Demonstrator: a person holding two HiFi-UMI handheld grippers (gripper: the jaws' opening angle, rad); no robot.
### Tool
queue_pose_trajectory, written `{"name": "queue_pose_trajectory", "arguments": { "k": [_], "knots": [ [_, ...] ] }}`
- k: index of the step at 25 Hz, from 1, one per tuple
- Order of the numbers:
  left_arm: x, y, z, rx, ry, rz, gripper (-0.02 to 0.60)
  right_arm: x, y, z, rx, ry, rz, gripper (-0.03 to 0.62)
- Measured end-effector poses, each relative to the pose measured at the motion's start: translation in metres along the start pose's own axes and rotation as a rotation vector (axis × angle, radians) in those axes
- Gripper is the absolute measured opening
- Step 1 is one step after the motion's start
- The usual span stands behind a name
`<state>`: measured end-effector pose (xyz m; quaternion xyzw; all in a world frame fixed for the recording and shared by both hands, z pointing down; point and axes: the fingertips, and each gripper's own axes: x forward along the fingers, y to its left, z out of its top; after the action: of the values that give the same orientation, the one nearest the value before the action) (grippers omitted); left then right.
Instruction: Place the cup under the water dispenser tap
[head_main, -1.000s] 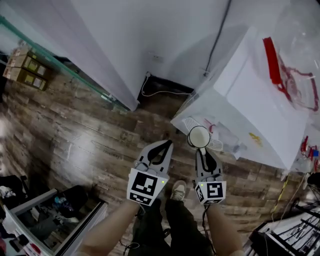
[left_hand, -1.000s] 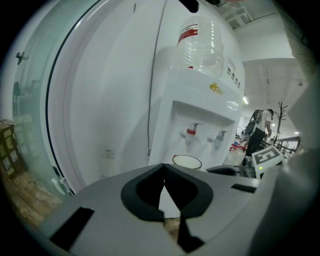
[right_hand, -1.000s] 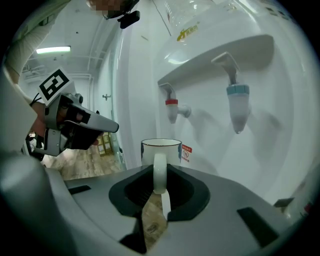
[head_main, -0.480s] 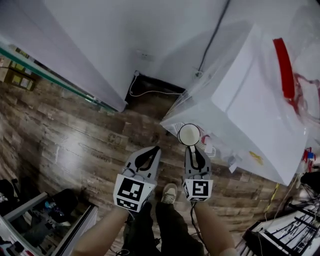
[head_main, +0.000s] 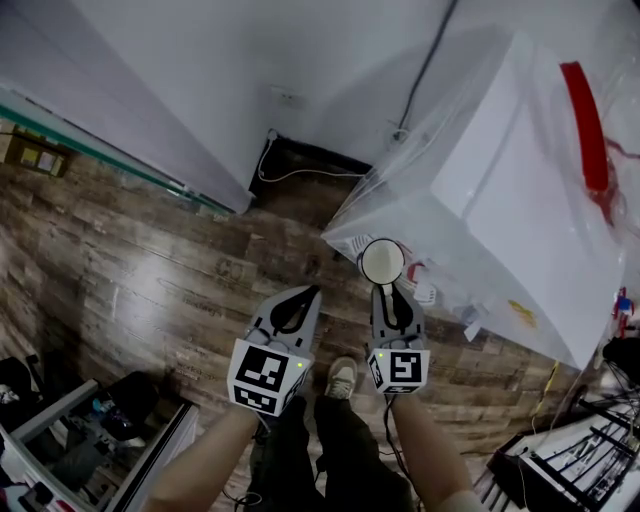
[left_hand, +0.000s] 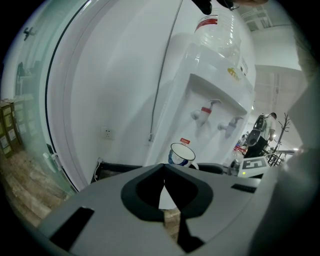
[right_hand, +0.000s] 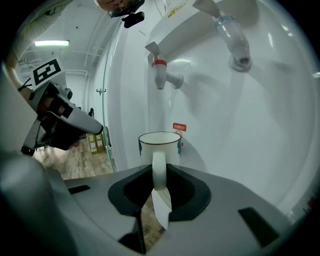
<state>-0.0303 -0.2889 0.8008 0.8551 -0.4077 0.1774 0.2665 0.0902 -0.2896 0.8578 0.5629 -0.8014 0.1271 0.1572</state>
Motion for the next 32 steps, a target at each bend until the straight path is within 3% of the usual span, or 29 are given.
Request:
{"name": "queue_pose_trajectory", "arguments": {
  "k": [4,7,14,23,32],
  "knots": [
    [0.0,-0.003,-0.003,-0.005,0.013,-0.009,0.006,0.001,-0.002,-0.004,0.031,0.024,-0.007,0.092],
    [-0.002,-0.002,-0.004,-0.009,0.014,-0.007,0.006,0.0,-0.002,-0.01,0.057,0.048,-0.008,0.145],
    [-0.008,-0.006,0.0,-0.004,0.04,0.003,0.006,-0.012,-0.002,0.0,0.092,0.077,-0.019,0.169],
    [-0.046,-0.022,0.042,0.031,0.053,0.013,0.006,-0.06,0.006,0.042,0.179,0.13,-0.037,0.051],
    [-0.104,-0.052,0.108,0.089,0.041,0.025,0.006,-0.115,0.011,0.147,0.156,0.075,-0.015,0.011]
  ]
}}
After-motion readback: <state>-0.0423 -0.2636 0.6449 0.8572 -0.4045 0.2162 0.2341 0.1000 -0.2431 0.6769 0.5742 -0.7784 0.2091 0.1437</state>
